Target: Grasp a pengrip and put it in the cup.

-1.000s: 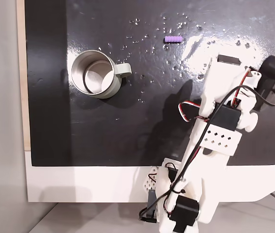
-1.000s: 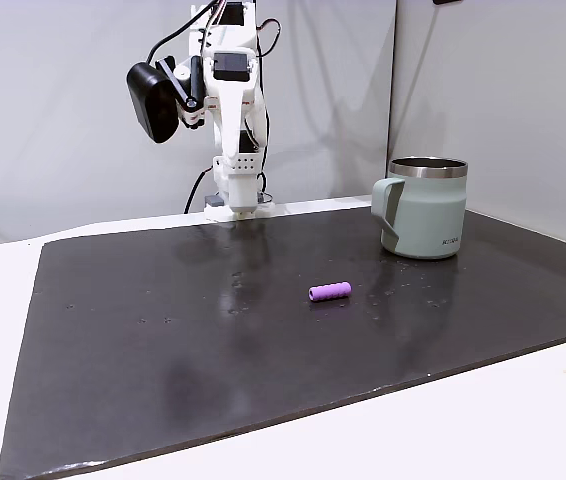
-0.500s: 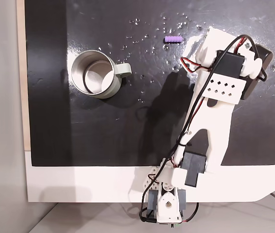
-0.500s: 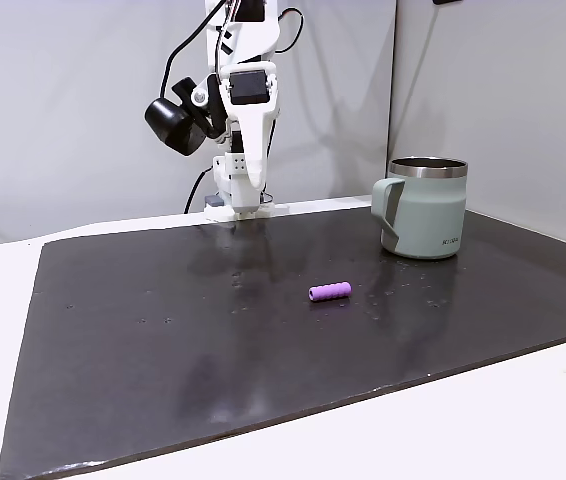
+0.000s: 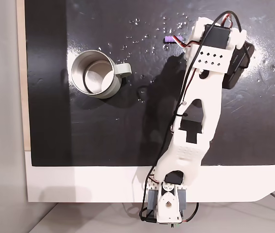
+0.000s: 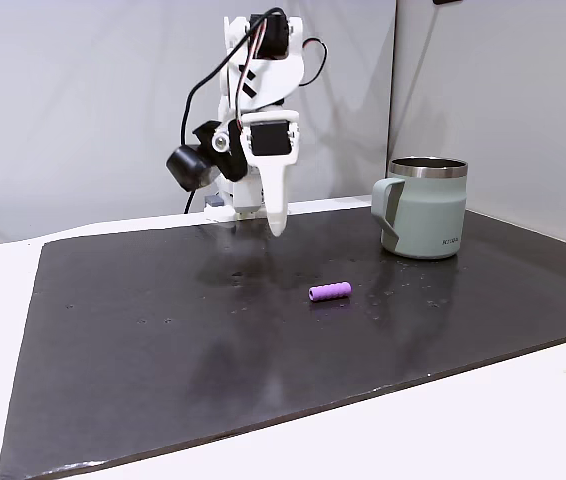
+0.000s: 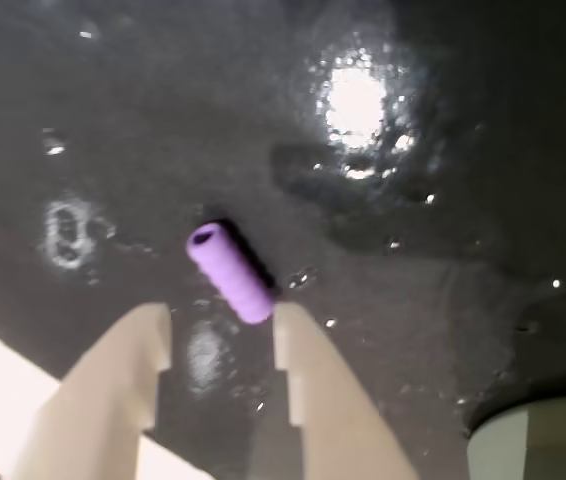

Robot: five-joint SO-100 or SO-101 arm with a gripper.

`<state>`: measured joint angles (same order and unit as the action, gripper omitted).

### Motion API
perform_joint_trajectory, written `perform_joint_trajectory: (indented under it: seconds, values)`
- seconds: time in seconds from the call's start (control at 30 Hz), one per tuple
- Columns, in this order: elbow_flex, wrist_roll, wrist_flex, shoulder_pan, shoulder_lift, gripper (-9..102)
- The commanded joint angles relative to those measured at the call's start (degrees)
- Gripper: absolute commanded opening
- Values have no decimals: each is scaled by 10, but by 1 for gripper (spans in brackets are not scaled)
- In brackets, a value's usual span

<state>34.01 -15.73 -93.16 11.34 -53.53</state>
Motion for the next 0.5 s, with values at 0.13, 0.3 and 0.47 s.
perform_joint_trajectory:
  seconds: [0.13, 0.3, 0.47]
  values:
    - [-90, 6, 18, 4, 66, 8]
    - [-156, 10, 29, -8, 120, 8]
    - [-227, 32, 38, -39, 164, 14]
